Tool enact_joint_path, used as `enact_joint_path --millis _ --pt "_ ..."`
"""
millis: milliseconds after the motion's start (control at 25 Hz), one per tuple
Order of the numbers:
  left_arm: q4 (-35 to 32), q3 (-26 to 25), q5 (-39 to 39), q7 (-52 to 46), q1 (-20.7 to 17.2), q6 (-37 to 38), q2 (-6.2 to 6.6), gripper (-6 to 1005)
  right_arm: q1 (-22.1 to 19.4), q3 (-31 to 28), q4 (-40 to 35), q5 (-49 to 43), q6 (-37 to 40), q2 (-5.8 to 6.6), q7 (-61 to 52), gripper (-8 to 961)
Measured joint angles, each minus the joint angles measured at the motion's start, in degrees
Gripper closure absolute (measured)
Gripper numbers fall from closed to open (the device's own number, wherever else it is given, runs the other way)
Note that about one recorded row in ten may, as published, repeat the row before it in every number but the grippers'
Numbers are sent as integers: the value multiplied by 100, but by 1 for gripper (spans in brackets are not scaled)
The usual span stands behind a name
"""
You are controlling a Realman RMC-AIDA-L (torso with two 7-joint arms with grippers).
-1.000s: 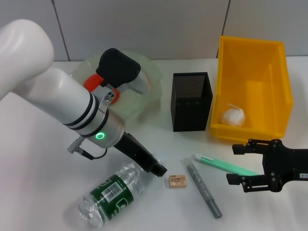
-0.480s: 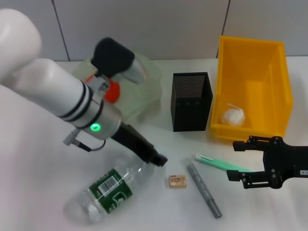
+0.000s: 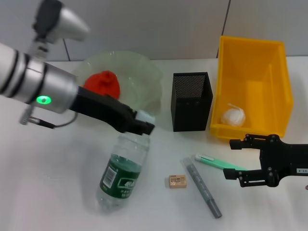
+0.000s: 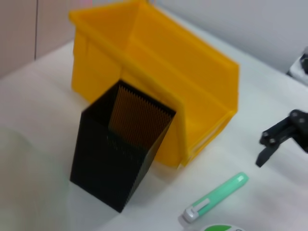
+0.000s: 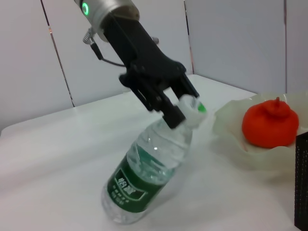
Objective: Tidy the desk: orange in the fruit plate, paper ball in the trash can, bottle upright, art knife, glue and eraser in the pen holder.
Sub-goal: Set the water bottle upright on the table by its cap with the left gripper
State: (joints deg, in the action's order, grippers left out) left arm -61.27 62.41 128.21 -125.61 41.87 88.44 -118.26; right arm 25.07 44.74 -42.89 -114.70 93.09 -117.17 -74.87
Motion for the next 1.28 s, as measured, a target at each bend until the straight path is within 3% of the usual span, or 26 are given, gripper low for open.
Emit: enact_joint_path --millis 120,400,720,1280 --pt "-177 -747 -6 773 -122 566 27 557 0 0 32 0 -1 -12 -1 128" --pt "-304 -1312 -125 1653 -294 1027 53 557 8 0 61 0 -5 -15 -28 128" --pt "-627 -1392 -500 2509 -770 993 74 557 69 0 131 0 -12 -24 -103 127" --pt "-849 -1550 -651 2933 -1152 409 79 556 148 0 202 0 -16 -34 -124 128"
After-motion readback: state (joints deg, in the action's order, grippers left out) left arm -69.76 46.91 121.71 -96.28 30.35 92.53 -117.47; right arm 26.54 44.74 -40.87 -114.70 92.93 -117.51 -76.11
